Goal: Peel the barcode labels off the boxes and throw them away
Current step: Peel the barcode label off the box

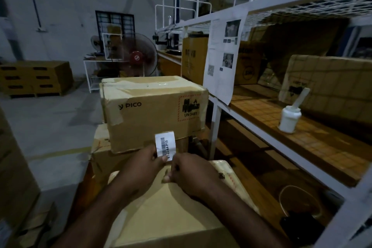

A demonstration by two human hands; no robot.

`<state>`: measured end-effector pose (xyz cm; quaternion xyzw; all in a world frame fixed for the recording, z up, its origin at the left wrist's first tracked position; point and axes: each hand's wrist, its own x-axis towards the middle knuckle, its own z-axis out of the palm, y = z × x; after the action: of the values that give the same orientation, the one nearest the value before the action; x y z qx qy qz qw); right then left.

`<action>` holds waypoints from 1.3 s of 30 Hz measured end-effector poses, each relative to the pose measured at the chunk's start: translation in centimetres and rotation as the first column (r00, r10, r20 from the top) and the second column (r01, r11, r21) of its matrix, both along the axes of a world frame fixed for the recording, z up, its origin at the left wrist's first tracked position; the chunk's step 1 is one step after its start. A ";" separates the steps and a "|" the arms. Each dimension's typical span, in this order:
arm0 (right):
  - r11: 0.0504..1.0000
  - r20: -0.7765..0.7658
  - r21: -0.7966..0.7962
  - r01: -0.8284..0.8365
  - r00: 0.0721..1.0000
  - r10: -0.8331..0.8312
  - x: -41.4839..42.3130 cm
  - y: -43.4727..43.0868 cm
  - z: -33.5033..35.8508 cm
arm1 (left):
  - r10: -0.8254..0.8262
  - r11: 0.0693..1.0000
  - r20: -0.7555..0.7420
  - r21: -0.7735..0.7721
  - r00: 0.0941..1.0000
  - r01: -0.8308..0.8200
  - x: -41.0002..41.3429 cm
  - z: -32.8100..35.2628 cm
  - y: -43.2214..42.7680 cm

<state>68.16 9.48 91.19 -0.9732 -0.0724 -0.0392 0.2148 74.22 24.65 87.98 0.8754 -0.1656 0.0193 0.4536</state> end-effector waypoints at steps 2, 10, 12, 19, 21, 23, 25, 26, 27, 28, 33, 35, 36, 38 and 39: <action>1.000 0.021 -0.029 0.003 1.000 -0.003 -0.2 0.2 -0.2 | 0.031 1.000 -0.007 0.005 0.999 -0.031 0.2 -0.1 0.0; 0.999 -0.048 -0.016 0.051 0.998 -0.052 -2.5 -3.3 -0.6 | 0.076 0.990 0.003 0.115 0.997 -0.076 0.4 0.1 -0.1; 0.997 -0.015 -0.004 0.071 0.997 -0.071 -1.2 -2.2 -0.2 | 0.078 0.991 -0.014 0.113 0.997 -0.076 0.4 0.3 -0.1; 0.998 -0.027 0.000 -0.068 0.997 0.068 -3.2 0.7 -1.3 | 0.093 0.990 0.000 0.102 0.996 -0.093 0.4 0.2 -0.1; 1.000 -0.052 -0.012 -0.020 0.998 0.019 -3.7 -1.3 -1.3 | 0.083 0.991 0.018 0.102 0.996 -0.084 0.5 -0.1 -0.1; 0.998 -0.047 0.032 0.051 0.998 -0.050 -3.0 -2.8 -0.8 | 0.069 0.994 0.019 0.085 0.997 -0.070 0.4 -0.1 0.0; 0.993 -0.026 0.071 0.098 0.995 -0.096 -1.6 -2.7 -0.6 | 0.064 0.995 0.016 0.072 0.998 -0.065 0.5 0.0 -0.1; 0.993 -0.010 0.060 0.105 0.995 -0.104 -1.0 -2.0 -0.6 | 0.065 0.995 0.018 0.069 0.998 -0.066 0.6 0.0 -0.1; 0.995 0.016 0.043 0.095 0.995 -0.095 -0.4 -1.3 -0.7 | 0.069 0.995 0.019 0.068 0.997 -0.071 0.7 0.0 -0.2; 0.997 0.051 0.021 0.077 0.996 -0.078 -0.1 -0.6 -0.9 | 0.074 0.995 0.015 0.061 0.997 -0.075 0.7 0.0 -0.3; 0.981 0.124 -0.177 -0.073 0.988 0.096 -3.6 0.7 -2.3 | 0.059 0.998 0.010 0.035 0.998 -0.059 0.8 -0.5 -0.1; 0.963 0.145 -0.242 -0.117 0.977 0.155 -5.7 -0.1 -3.3 | 0.051 0.999 -0.010 0.013 0.999 -0.051 1.0 -0.8 0.1; 0.962 0.128 -0.242 -0.129 0.978 0.163 -6.4 -0.5 -3.5 | 0.048 0.999 -0.024 -0.003 0.999 -0.048 1.2 -0.9 0.1; 0.966 -0.033 -0.208 -0.155 0.988 0.151 -6.7 -0.9 -3.1 | 0.023 0.999 -0.038 -0.043 0.999 -0.025 1.3 -0.9 0.0; 0.969 -0.117 -0.195 -0.153 0.984 0.131 -6.4 -0.6 -2.7 | 0.012 0.998 -0.042 -0.061 0.999 -0.014 1.3 -0.9 0.0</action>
<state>61.79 8.91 88.53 -0.9831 -0.1343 0.0343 0.1198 75.49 24.69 87.06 0.8624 -0.1497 0.0089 0.4835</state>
